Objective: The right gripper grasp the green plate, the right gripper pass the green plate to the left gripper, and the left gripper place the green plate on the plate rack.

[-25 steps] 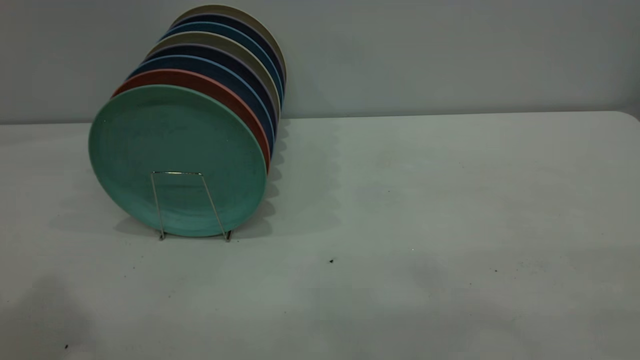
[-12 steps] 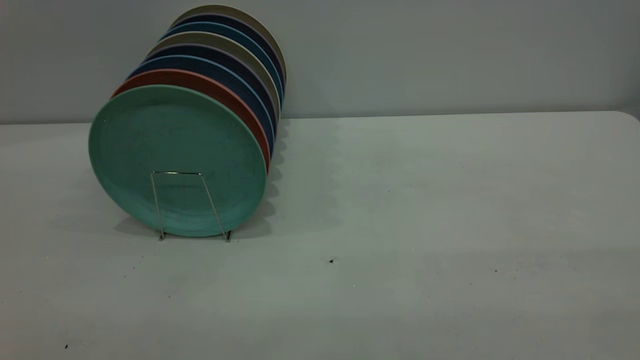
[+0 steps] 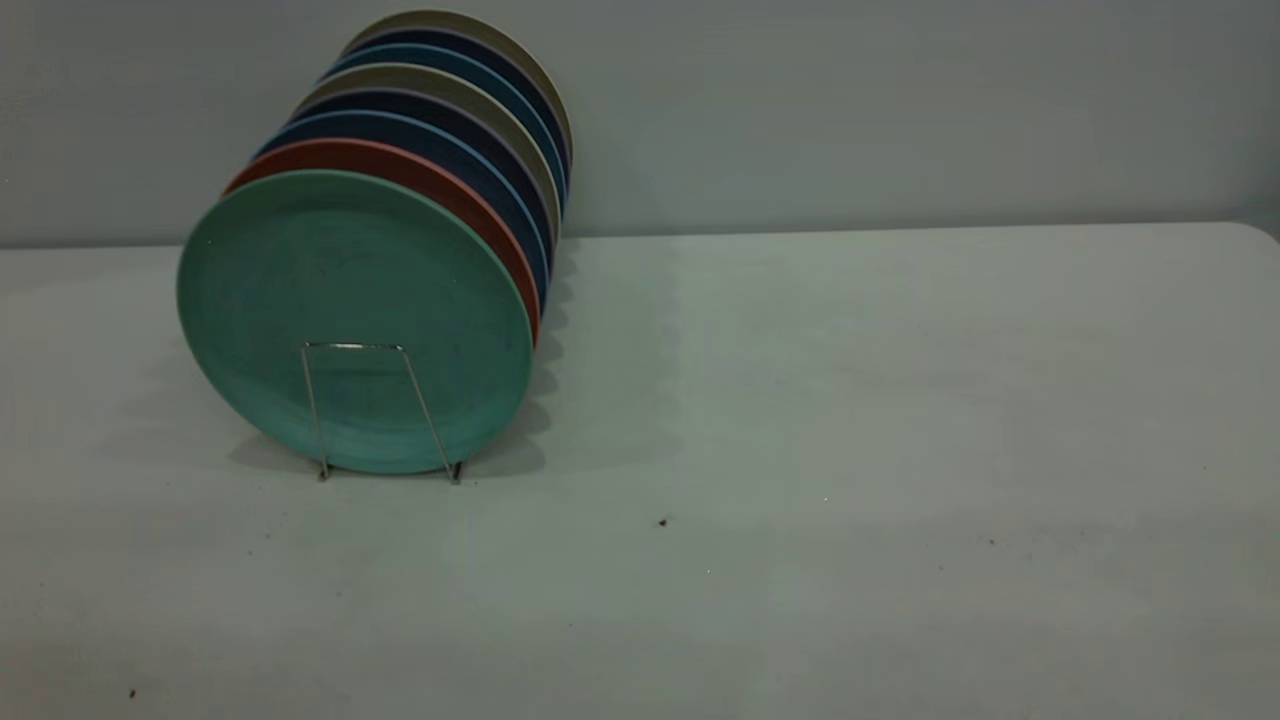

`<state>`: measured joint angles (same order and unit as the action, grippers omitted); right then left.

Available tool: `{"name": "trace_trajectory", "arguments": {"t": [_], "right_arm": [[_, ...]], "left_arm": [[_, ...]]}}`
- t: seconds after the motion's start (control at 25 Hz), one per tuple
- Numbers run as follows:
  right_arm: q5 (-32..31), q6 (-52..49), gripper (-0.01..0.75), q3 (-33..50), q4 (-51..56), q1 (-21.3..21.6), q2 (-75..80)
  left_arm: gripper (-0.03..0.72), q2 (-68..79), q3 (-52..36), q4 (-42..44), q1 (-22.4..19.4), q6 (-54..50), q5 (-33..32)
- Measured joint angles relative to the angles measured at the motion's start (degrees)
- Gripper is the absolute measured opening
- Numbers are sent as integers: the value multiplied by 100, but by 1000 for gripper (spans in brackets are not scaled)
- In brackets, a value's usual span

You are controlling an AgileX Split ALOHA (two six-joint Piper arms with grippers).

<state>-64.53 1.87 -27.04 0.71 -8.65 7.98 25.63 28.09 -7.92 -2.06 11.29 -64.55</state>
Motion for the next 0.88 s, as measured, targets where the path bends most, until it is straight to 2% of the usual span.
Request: {"name": "trace_trajectory", "arguments": {"t": [0.68,0.88], "right_arm": [[-17,-7,430,0,0,-3,-335],[-36,-7,430,0,11,599,-814]], "left_arm": [[466,-2236,-6,7,0,0,-30],[466,-2468,-6,2,28,0,-44]]}}
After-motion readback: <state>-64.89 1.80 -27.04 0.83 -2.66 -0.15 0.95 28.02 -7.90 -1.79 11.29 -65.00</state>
